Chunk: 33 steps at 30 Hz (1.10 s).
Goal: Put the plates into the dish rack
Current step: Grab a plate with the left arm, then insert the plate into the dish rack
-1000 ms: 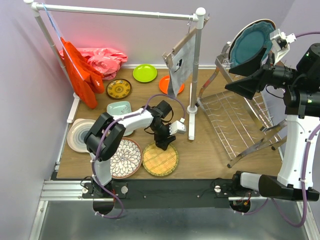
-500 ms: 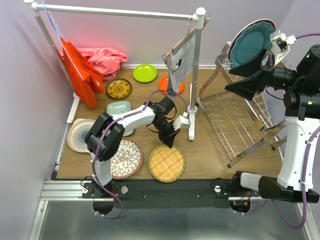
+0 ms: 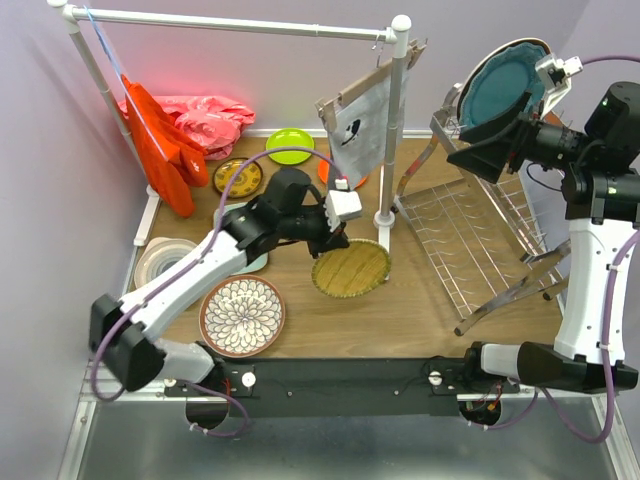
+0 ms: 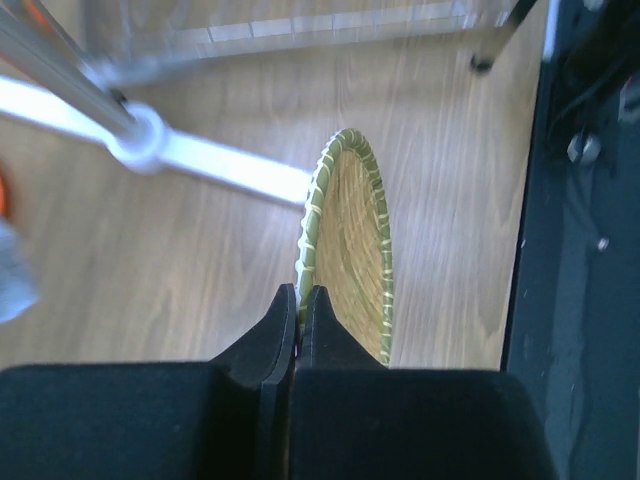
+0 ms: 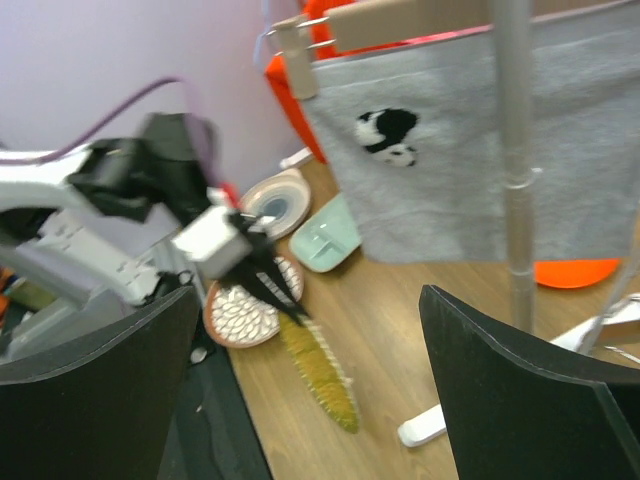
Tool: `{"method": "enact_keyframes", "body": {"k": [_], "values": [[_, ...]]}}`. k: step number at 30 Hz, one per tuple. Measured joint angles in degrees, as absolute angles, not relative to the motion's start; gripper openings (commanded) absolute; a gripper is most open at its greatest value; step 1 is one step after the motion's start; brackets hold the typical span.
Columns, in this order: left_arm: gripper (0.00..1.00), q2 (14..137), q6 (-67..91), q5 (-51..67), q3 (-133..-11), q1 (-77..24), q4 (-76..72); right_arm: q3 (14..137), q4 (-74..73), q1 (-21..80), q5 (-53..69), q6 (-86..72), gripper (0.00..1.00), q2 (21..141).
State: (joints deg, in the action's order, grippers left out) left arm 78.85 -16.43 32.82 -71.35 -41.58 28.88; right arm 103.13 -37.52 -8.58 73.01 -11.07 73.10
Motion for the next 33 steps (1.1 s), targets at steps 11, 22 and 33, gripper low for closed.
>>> {"method": "enact_keyframes", "body": {"k": [11, 22, 33], "values": [[0.0, 66.5, -2.7, 32.5, -66.7, -41.4, 16.4, 105.6, -37.5, -8.6, 65.0, -10.8, 0.97, 74.2], [0.0, 66.4, 11.2, 26.9, -78.5, -39.0, 9.3, 104.0, -39.0, -5.8, 71.9, -4.2, 0.96, 74.3], [0.0, 68.6, 14.7, 22.7, -88.6, -39.1, 5.7, 118.0, -41.5, -2.8, 61.7, 0.0, 1.0, 79.4]]}}
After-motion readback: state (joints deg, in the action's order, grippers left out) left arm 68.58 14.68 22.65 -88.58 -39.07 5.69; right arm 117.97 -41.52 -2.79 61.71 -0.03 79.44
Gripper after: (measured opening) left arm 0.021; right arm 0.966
